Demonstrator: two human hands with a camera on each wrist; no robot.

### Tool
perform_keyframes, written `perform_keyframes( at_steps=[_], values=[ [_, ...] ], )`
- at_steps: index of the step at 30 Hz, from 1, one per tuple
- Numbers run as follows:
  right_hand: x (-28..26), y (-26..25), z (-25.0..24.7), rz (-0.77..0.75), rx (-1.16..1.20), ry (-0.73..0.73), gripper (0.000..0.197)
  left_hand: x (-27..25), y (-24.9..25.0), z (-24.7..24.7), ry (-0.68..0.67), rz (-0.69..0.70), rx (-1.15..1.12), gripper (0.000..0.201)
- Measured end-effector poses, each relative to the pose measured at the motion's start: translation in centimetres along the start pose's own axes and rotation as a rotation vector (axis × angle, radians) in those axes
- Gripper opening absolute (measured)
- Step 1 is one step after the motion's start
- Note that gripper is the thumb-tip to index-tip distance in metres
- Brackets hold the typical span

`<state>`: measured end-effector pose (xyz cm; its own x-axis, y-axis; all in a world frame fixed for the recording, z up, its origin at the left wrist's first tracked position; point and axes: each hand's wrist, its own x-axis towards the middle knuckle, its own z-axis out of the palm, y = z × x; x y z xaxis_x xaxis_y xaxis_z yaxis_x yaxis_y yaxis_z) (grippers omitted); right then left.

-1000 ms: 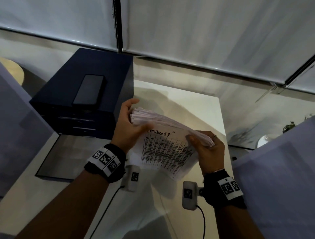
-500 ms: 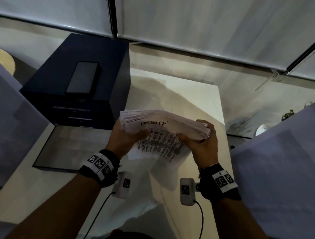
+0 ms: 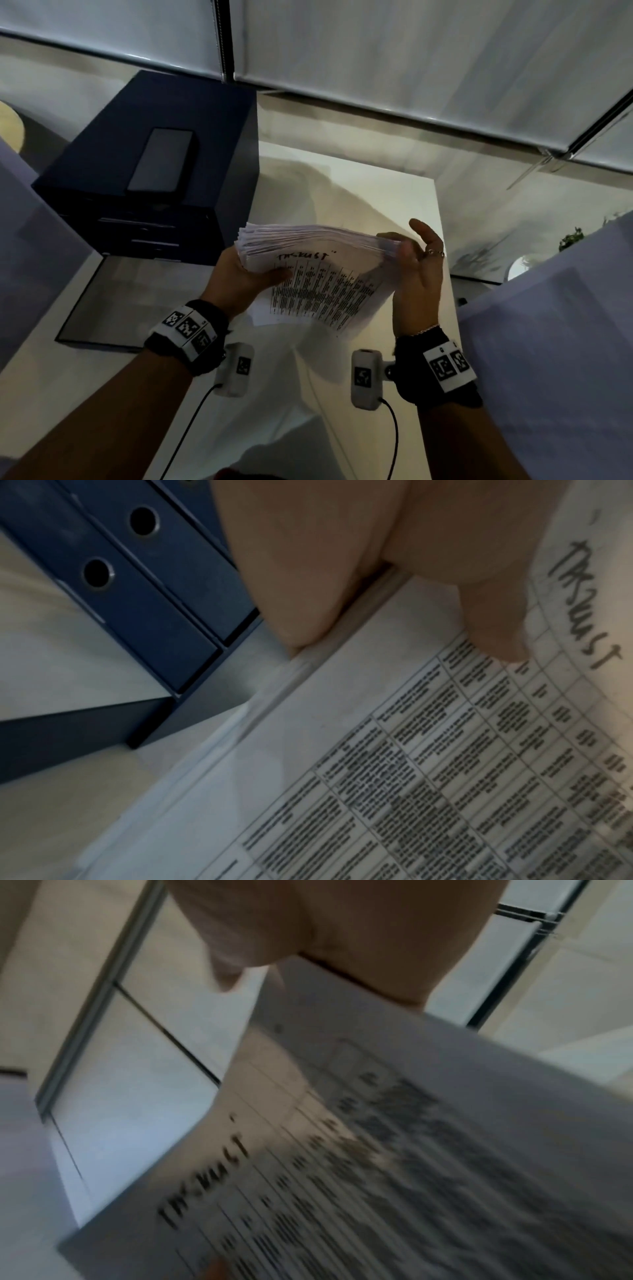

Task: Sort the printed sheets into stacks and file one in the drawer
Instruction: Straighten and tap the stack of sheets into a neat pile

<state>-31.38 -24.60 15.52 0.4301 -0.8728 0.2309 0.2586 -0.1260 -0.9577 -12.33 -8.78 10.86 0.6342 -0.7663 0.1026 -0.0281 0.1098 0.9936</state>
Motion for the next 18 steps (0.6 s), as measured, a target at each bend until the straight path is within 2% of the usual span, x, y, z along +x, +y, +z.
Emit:
perform_keyframes(
  at_steps=[2, 4, 6, 9, 11, 13, 16, 18],
  values=[
    [-0.8, 1.3, -0.8, 0.026, -0.053, -0.081, 0.078, -0.1, -0.2, -0.1, 0.007, -0.022, -0.013, 0.05],
    [-1.1, 2.6, -1.2, 0.098, -0.173, -0.153, 0.086, -0.1, -0.6, 0.0, -0.009, -0.051, -0.001, 0.051],
    [-1.0, 3.5, -1.3, 0.154, -0.301, -0.167, 0.073, 0.0, -0.9, 0.1, -0.023, -0.081, 0.018, 0.049],
    [-0.5, 4.7, -2.0, 0.177, -0.273, -0.079, 0.064, 0.3, -1.3, 0.1, -0.015, -0.079, 0.03, 0.045],
    [-0.7, 5.6, -1.8, 0.208, -0.326, -0.103, 0.052, 0.2, -2.0, 0.2, 0.0, -0.093, 0.067, 0.045],
    [-1.1, 6.4, -1.4, 0.261, -0.37, -0.127, 0.04, -0.2, -2.4, 0.8, 0.059, -0.122, 0.08, 0.038],
    [-1.2, 5.7, -0.9, 0.278, -0.309, -0.057, 0.033, -0.8, -2.0, 2.0, 0.21, -0.144, 0.041, 0.025],
    [-1.3, 5.2, -1.1, 0.243, -0.246, -0.053, 0.03, -1.3, -1.6, 2.1, 0.243, -0.098, 0.044, 0.03]
  ],
)
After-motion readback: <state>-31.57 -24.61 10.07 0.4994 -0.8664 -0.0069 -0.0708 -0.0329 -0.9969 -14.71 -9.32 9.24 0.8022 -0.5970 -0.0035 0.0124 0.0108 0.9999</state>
